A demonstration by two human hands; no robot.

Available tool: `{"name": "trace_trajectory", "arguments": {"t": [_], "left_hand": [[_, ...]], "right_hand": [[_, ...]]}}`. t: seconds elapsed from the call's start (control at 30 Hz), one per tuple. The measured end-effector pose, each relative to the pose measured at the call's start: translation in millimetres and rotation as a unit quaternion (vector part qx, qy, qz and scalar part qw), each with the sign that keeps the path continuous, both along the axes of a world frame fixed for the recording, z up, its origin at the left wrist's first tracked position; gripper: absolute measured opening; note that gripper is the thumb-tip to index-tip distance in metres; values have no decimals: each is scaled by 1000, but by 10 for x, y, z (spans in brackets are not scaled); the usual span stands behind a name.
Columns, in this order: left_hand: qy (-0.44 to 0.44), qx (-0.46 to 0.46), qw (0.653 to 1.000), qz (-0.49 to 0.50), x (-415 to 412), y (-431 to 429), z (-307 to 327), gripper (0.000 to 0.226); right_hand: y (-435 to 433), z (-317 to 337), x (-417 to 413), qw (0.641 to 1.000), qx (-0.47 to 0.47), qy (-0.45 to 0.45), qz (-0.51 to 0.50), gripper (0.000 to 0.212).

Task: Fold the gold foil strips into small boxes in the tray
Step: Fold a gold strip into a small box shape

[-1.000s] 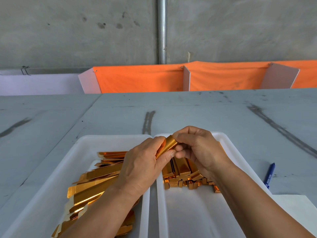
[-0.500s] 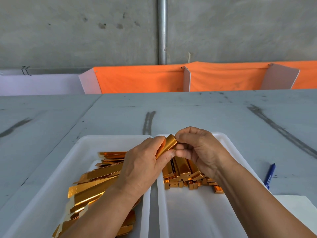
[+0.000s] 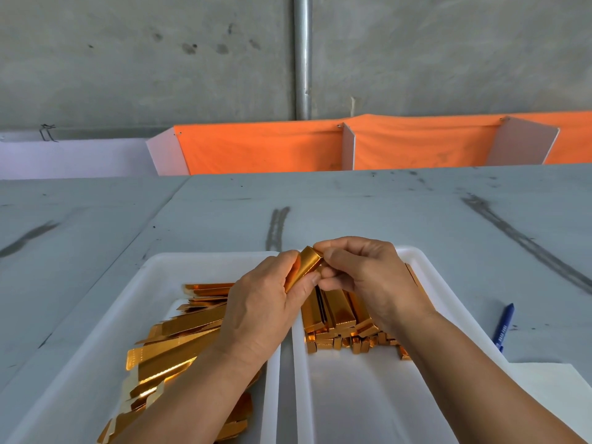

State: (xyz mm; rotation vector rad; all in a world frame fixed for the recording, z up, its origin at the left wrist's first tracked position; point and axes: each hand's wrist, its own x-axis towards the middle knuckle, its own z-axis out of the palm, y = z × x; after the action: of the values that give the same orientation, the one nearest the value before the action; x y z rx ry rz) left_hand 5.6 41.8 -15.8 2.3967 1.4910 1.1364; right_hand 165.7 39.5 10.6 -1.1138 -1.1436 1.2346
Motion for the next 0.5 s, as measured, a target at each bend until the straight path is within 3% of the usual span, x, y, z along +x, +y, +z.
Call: {"name": "trace_trajectory", "arguments": {"t": [0.4,0.5], "left_hand": [[30,24,999,18,3,-2,-14,58],[39,26,999,19,2,-6,-4,60]], "right_hand": [[-9,-57,1,992,58,-109,-29,8],[3,-40,9,998,28,-57,-17,8]]}}
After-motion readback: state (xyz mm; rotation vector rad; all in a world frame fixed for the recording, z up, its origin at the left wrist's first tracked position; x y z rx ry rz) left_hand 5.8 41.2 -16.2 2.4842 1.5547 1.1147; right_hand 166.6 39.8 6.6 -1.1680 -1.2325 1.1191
